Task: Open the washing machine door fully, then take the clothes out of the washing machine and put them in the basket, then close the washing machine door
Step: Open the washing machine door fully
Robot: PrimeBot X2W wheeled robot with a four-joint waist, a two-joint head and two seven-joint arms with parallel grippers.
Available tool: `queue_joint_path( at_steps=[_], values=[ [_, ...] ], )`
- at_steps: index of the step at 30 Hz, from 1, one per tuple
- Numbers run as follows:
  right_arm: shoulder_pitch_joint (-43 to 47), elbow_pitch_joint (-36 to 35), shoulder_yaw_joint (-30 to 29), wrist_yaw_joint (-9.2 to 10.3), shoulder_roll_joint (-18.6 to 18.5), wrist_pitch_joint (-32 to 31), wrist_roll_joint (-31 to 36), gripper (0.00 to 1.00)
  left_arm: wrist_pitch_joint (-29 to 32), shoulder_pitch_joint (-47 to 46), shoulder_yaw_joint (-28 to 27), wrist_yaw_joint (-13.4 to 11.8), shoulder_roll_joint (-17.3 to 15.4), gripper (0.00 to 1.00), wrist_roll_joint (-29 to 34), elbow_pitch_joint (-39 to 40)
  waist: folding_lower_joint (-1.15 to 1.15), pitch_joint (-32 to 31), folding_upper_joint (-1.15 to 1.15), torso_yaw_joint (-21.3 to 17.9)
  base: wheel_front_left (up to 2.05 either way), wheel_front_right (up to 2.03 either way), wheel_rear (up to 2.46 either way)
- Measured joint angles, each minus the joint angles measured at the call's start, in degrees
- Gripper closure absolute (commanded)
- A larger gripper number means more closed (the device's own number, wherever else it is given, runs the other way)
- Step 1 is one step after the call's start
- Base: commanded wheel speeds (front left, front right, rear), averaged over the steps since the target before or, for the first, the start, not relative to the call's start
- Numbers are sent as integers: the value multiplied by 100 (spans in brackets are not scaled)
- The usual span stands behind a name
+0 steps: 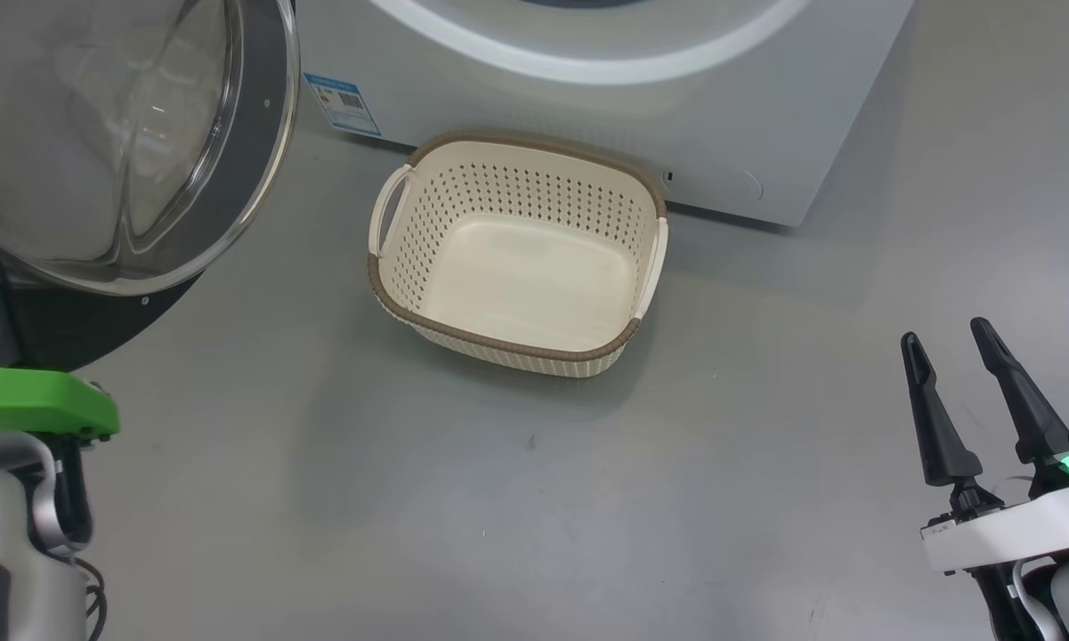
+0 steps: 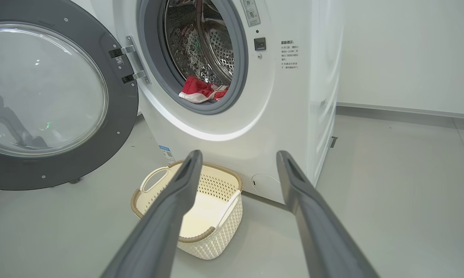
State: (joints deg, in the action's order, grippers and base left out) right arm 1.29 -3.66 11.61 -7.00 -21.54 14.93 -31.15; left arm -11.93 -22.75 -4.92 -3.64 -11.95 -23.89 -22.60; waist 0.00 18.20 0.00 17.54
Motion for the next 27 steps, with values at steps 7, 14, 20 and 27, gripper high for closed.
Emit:
queue_joint_path(
  at_steps=[7, 14, 20, 27],
  values=[
    [-39, 209, -16, 0, 318, 0, -62, 0, -27, 193, 367, 178, 232, 100, 131, 278, 0, -379, 0, -182, 0, 0, 0],
    [-87, 363, -130, 0, 409, 0, -55, 0, -42, 533, 724, 310, 393, 100, 233, 314, 0, -689, 0, -430, 0, 0, 0],
    [-86, 430, -186, 0, 493, 0, 4, 0, -130, 779, 762, 354, 478, 100, 232, 458, 0, -904, 0, -707, 0, 0, 0],
    [-80, 492, -357, 0, 522, 0, 62, 0, -177, 1053, 904, 398, 656, 100, 233, 571, 0, -1084, 0, -1005, 0, 0, 0]
  ],
)
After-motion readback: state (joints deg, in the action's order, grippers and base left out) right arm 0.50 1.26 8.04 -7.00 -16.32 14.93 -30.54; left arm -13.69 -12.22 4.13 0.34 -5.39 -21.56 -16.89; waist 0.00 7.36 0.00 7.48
